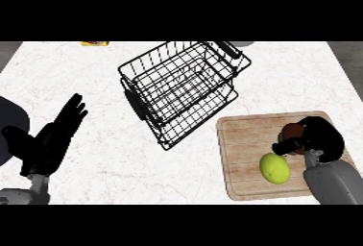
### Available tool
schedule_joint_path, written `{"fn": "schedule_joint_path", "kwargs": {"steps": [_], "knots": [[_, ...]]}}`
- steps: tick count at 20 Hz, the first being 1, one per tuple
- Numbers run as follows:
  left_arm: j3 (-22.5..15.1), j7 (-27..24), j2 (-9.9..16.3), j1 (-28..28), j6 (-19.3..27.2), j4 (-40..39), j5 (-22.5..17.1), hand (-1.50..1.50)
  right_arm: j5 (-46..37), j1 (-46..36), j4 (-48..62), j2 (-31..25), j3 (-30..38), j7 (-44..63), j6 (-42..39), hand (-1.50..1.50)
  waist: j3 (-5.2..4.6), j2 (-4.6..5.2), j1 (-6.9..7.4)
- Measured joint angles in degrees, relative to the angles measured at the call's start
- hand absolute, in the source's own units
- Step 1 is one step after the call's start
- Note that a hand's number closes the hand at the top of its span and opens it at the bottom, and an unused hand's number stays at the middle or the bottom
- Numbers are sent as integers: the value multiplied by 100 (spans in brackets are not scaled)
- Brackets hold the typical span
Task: Pick the cupcake from the cutting board and place it in the tiered basket
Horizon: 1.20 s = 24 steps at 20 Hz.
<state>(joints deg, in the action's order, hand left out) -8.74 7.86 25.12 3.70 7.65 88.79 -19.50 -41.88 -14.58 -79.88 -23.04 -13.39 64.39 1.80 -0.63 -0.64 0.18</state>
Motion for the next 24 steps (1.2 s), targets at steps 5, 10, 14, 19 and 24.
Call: {"fn": "schedule_joint_path", "kwargs": {"steps": [5,10,14,19,24], "knots": [[64,3,-86,7,-38,-67,76,0,-528,214,-283,50,-178,-71,-97,150,-9,-13,-31],[162,75,-48,-149,4,41,67,0,-1363,1605,-1761,79,-1087,-171,-51,150,-3,-64,-197],[222,-33,-42,-286,-34,21,83,0,-2416,2532,-3035,-53,-1652,-137,83,150,27,-49,-271],[275,-8,-36,-295,-16,30,87,0,-3489,2788,-4496,166,-1887,-206,368,150,44,-56,-310],[281,19,-42,-190,-94,18,93,0,-4534,2725,-5763,598,-2433,-257,338,150,46,-19,-219]]}}
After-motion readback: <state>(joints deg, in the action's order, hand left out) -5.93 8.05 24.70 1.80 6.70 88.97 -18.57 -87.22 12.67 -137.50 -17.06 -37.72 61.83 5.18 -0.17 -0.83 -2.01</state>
